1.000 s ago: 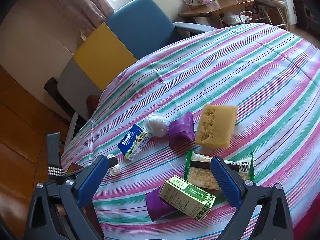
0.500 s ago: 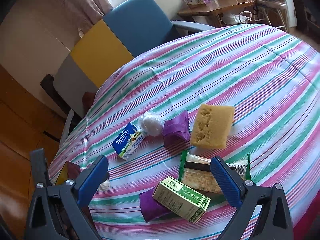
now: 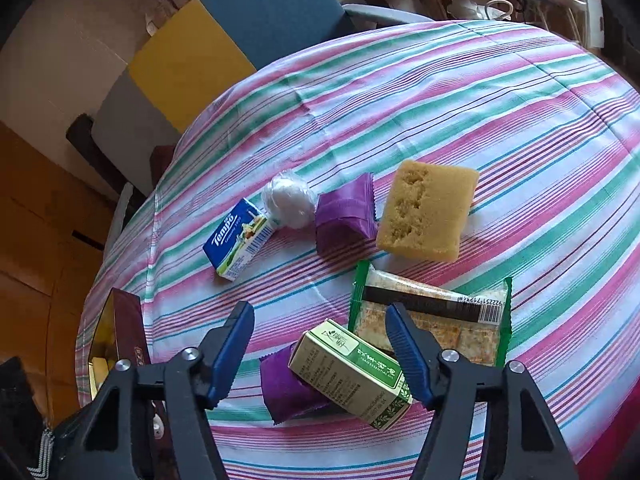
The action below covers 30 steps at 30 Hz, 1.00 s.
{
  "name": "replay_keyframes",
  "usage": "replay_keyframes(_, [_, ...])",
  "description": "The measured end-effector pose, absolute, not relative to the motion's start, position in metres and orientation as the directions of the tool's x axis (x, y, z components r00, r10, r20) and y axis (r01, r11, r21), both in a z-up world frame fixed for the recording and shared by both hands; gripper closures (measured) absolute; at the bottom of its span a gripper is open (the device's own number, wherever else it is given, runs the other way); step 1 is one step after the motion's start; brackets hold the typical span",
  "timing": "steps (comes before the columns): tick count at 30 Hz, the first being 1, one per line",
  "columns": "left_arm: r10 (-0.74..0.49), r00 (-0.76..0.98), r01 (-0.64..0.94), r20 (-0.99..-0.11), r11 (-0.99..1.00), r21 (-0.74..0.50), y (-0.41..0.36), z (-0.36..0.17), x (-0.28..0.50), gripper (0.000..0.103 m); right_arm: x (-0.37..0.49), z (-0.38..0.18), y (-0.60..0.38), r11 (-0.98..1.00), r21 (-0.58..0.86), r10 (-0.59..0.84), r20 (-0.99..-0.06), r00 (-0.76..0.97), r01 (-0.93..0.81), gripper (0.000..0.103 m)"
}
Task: Organize objects
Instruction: 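Lift the knotted cloth with left tool while right tool approaches the green box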
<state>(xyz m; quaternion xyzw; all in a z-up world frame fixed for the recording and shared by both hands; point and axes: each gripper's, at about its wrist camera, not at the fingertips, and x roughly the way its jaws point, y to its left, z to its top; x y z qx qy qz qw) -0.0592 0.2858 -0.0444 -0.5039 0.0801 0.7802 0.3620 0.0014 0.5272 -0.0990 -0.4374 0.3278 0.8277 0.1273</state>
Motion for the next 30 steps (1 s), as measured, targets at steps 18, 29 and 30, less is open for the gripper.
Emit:
replay_keyframes(18, [0.529,-0.287,-0.573,-0.798,-0.763,-0.299,0.207,-0.01,-0.059,0.072,-0.008,-0.118,0.515,-0.804,0.347,-0.098,-0.879,-0.467,-0.483,0.047])
replay_keyframes(29, [0.48,-0.38,-0.446,-0.791,-0.844,-0.298,0.129,-0.007,-0.084,0.072,0.002,-0.08,0.496,-0.857,0.36,-0.061,-0.781,-0.621,-0.369,0.054])
replay_keyframes(30, [0.472,-0.385,-0.432,-0.793,-0.852,-0.297,0.121,-0.009,-0.085,0.072,-0.002,-0.08,0.488,-0.873,0.359,-0.086,-0.78,-0.62,-0.331,0.057])
